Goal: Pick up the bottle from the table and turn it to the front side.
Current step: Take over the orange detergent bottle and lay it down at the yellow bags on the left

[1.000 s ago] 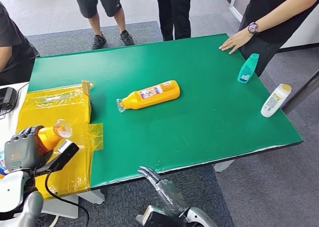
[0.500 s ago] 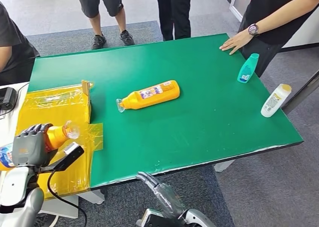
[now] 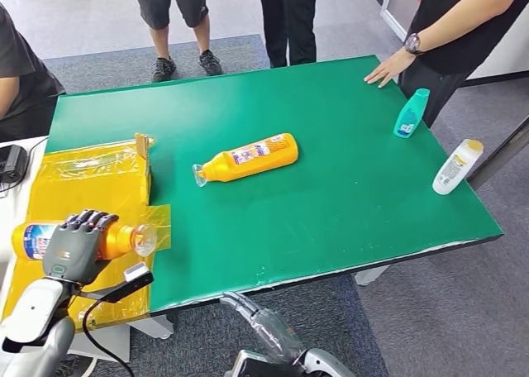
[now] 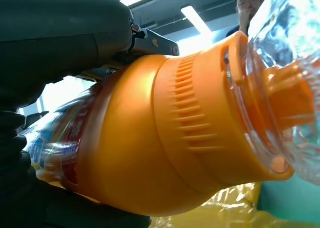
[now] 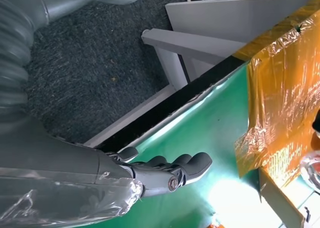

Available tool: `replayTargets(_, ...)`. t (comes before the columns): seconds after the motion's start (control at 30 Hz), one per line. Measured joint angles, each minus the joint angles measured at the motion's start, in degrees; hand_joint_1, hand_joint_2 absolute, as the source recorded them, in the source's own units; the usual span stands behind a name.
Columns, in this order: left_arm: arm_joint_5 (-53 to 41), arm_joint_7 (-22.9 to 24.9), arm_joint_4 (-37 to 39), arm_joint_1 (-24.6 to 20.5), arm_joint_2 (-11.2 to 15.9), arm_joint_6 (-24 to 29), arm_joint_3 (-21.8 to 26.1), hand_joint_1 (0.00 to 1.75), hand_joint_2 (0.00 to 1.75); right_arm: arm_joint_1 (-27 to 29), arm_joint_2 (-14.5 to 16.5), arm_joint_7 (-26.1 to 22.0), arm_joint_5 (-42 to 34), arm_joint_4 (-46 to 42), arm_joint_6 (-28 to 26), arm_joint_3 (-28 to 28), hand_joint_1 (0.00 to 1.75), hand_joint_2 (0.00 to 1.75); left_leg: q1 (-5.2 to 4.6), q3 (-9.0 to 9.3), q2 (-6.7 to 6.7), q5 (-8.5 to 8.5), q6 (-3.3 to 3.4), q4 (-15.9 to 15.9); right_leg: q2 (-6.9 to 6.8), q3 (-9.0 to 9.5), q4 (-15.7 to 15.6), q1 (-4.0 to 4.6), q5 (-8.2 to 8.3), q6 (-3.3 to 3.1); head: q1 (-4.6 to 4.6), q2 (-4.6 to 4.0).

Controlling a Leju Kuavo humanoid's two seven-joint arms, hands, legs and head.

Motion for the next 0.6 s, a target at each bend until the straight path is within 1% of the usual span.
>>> replayTargets(0.1, 0.00, 1.29, 0.58, -0.01, 0.75, -0.74, -0.74, 0.84, 1.75, -0.18, -0.10, -0.03, -0.22, 0.28, 0.00, 0.24, 0.00, 1.75, 0.00, 0.00, 0.00, 0.00, 0.00, 0.00, 0.00, 0.00, 0.00, 0.00, 0.00, 0.00, -0.01, 0.00)
replayTargets(0.27, 0.00, 1.56, 1.34, -0.01, 1.30, -0.89, -1.33, 0.84, 1.75, -0.32, -0.14, -0.03, -0.25, 0.52, 0.00, 0.42, 0.00, 1.75, 0.00, 0.00, 0.00, 0.00, 0.00, 0.00, 0.00, 0.00, 0.00, 0.00, 0.00, 0.00, 0.01, 0.00)
replayTargets(0.4, 0.00, 1.57, 1.75, -0.01, 1.55, -0.95, -1.48, 0.78, 1.75, -0.43, -0.16, -0.03, -0.25, 0.68, 0.00, 0.55, 0.00, 1.75, 0.00, 0.00, 0.00, 0.00, 0.00, 0.00, 0.00, 0.00, 0.00, 0.00, 0.00, 0.00, 0.01, 0.00)
replayTargets(0.43, 0.00, 1.69, 1.81, -0.02, 1.59, -1.10, -1.51, 0.72, 1.75, -0.45, -0.17, -0.03, -0.25, 0.72, 0.00, 0.58, 0.00, 1.75, 0.00, 0.00, 0.00, 0.00, 0.00, 0.00, 0.00, 0.00, 0.00, 0.00, 0.00, 0.00, 0.01, 0.00)
replayTargets(0.57, 0.00, 4.34, 2.21, -0.19, 1.95, -3.44, -1.99, 0.12, 1.75, -0.52, -0.20, -0.05, -0.33, 0.82, 0.05, 0.69, 0.00, 1.75, 0.00, 0.00, 0.00, 0.00, 0.00, 0.00, 0.00, 0.00, 0.00, 0.00, 0.00, -0.01, 0.00, 0.00)
replayTargets(0.6, 0.00, 5.06, 2.42, -0.24, 2.08, -3.91, -2.15, 0.07, 1.75, -0.55, -0.20, -0.06, -0.34, 0.86, 0.10, 0.73, 0.00, 1.75, 0.00, 0.00, 0.00, 0.00, 0.00, 0.00, 0.00, 0.00, 0.00, 0.00, 0.00, -0.01, 0.00, 0.00)
